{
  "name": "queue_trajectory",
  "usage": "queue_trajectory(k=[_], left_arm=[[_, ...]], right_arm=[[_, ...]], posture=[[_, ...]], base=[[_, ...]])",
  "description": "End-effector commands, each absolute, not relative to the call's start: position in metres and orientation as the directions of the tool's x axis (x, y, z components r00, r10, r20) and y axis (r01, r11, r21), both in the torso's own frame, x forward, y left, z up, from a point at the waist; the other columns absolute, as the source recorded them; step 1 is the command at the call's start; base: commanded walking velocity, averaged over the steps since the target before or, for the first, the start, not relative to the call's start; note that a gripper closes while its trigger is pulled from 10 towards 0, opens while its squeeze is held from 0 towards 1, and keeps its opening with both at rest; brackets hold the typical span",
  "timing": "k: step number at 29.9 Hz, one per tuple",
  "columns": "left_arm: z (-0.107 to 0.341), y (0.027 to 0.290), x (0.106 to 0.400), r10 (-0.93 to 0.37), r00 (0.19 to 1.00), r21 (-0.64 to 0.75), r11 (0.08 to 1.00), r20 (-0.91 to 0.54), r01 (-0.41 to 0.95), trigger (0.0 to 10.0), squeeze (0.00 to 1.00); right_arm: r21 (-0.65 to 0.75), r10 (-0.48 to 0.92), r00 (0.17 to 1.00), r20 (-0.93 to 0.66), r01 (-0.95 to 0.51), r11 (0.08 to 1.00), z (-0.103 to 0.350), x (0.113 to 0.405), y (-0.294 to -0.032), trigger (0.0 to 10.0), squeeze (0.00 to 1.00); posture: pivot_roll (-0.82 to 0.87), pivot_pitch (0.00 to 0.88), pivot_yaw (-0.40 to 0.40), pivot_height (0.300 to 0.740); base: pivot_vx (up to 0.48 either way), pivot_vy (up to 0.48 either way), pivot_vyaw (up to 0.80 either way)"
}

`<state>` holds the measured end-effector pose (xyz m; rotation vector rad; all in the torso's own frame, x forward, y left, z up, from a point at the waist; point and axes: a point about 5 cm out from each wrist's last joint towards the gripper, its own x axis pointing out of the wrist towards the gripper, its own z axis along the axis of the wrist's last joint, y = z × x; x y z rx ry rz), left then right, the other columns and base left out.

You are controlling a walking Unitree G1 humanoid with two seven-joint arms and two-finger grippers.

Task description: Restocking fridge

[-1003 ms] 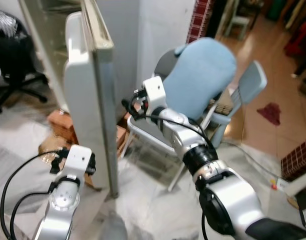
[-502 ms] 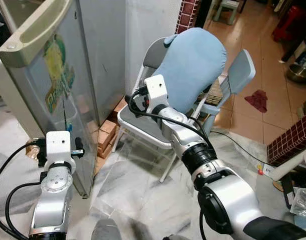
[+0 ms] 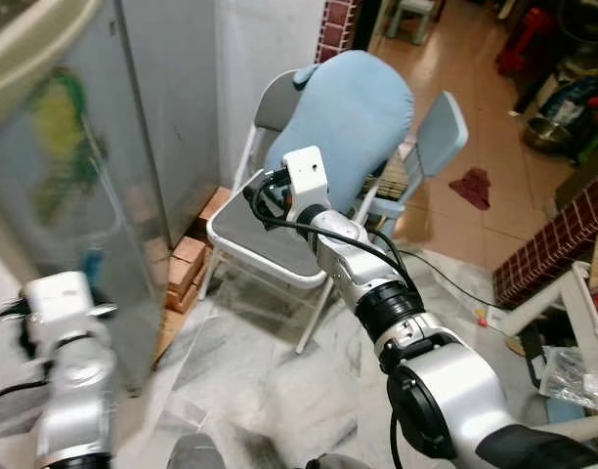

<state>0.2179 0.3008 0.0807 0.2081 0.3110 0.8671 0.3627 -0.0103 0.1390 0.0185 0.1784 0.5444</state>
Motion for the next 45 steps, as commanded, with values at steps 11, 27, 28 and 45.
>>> queue_trajectory(k=[11,27,28,45], left_arm=[[0.083,0.286,0.210,0.751,0.652,0.324,0.645,-0.104,-0.692,10.0,0.00],[0.100,0.206,0.247,0.253,0.967,0.233,0.943,-0.036,-0.238,10.0,0.00],[0.100,0.205,0.248,0.250,0.968,0.231,0.944,-0.038,-0.235,10.0,0.00],[0.107,0.184,0.261,0.096,0.995,0.189,0.978,-0.015,-0.091,10.0,0.00]], right_arm=[[0.091,0.500,0.845,-0.189,-0.491,0.866,0.122,0.357,-0.019,10.0,0.00],[-0.001,0.275,0.947,-0.168,-0.279,0.960,0.095,0.350,-0.119,10.0,0.00],[-0.002,0.265,0.949,-0.172,-0.270,0.963,0.094,0.350,-0.122,10.0,0.00],[0.007,0.238,0.956,-0.173,-0.241,0.971,0.092,0.344,-0.132,10.0,0.00]], posture=[[0.19,0.000,-0.124,0.740],[0.16,0.000,-0.108,0.740],[0.16,0.000,-0.106,0.740],[0.14,0.000,-0.094,0.740]], base=[[0.000,0.000,0.00],[0.000,0.201,0.00],[0.000,0.480,0.00],[0.000,0.480,-0.48]])
